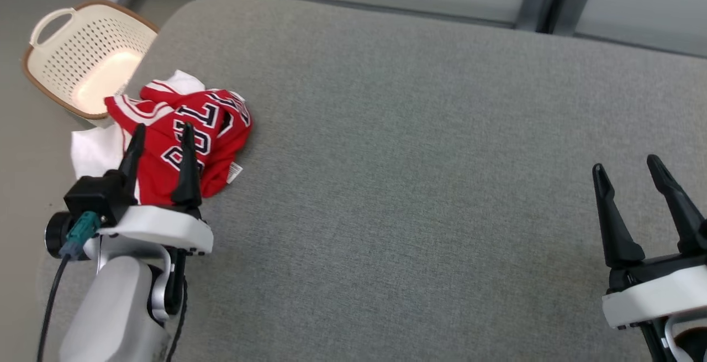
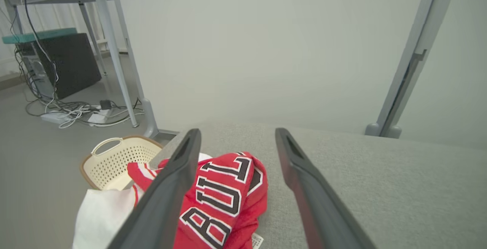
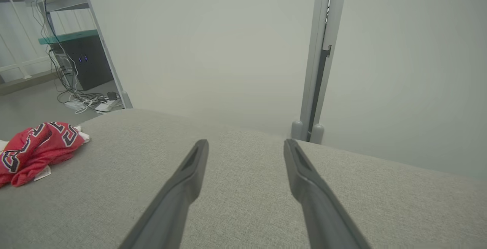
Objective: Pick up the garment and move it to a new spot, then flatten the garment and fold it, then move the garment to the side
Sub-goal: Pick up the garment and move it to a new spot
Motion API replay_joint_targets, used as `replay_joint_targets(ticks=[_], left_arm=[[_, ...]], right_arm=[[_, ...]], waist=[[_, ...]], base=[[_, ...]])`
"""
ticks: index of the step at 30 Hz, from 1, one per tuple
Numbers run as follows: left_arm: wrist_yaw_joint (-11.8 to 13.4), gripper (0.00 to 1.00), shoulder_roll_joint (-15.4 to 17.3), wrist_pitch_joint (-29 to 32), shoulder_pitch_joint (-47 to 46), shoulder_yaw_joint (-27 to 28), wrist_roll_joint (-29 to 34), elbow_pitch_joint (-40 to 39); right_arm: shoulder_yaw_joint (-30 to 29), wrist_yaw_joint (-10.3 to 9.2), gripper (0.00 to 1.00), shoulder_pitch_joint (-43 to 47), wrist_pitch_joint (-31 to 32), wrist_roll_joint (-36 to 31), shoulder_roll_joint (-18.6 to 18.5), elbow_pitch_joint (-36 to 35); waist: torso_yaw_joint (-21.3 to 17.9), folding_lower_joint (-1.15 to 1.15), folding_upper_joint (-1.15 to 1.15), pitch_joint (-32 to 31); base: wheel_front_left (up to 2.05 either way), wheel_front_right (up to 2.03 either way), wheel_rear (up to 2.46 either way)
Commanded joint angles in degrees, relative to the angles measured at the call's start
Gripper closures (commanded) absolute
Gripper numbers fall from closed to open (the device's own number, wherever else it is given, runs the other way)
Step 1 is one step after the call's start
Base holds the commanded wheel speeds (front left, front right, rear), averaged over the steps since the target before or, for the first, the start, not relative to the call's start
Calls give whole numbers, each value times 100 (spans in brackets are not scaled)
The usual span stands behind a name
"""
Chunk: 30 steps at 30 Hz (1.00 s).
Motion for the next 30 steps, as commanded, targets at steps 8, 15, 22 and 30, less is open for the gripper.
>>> replay_joint_targets(ticks=[8,15,22,30], left_arm=[[-488,0,54,-23,-1236,239,-391,1999],[-718,100,89,-20,-1919,510,-586,3374],[-685,100,16,-26,-1701,849,-178,2669],[-659,100,-127,-28,-942,1065,458,994]], right_arm=[[-94,-7,0,-365,-20,-36,-63,-114],[-154,-7,0,-489,-100,-46,-70,-26],[-197,-7,0,-478,-182,-21,-34,98],[-157,-6,0,-284,-307,15,52,314]], waist=[[-585,0,0,1236],[-591,0,0,1357],[-470,0,0,1110],[-487,0,0,369]], base=[[0,0,0],[0,0,0],[0,0,0],[0,0,0]])
